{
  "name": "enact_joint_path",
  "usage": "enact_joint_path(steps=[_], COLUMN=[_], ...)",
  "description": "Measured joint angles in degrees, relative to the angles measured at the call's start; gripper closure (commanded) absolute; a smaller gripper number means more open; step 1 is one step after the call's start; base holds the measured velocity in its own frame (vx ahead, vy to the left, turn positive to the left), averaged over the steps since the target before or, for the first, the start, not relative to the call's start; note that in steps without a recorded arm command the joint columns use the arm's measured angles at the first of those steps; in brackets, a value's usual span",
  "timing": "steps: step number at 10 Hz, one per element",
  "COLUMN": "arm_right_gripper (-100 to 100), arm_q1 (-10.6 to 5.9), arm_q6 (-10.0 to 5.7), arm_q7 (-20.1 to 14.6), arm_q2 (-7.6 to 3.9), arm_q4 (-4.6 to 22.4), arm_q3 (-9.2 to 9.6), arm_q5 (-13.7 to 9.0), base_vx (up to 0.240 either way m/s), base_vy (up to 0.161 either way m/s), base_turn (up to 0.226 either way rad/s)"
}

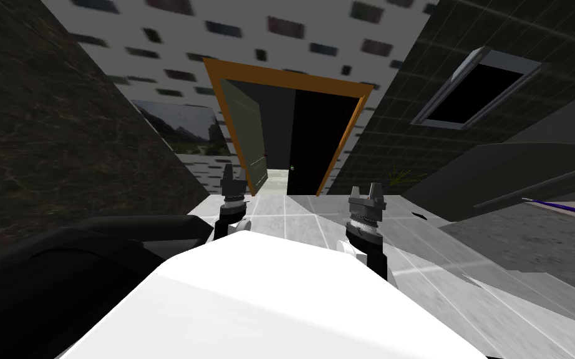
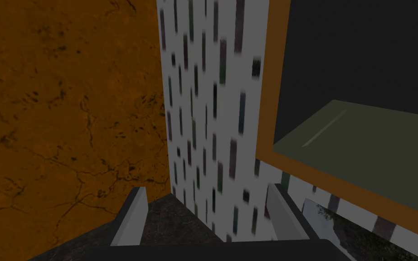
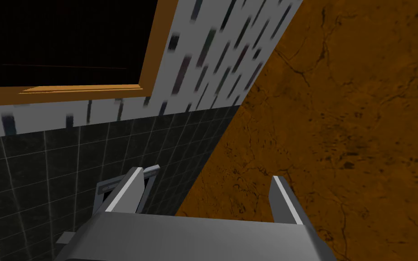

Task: Push the door open

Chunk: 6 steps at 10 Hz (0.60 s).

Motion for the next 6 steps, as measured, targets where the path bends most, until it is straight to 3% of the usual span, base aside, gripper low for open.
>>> enact_joint_path(steps=[6], arm_right_gripper=[-100], arm_q1=[-1.67], arm_q6=[-2.26], arm_q7=[2.86], arm_q2=[-1.26], arm_q4=[5.39], arm_q3=[-1.05], arm_q5=[3.83], base_vx=[0.183], base_vy=[0.043], base_turn=[-0.053])
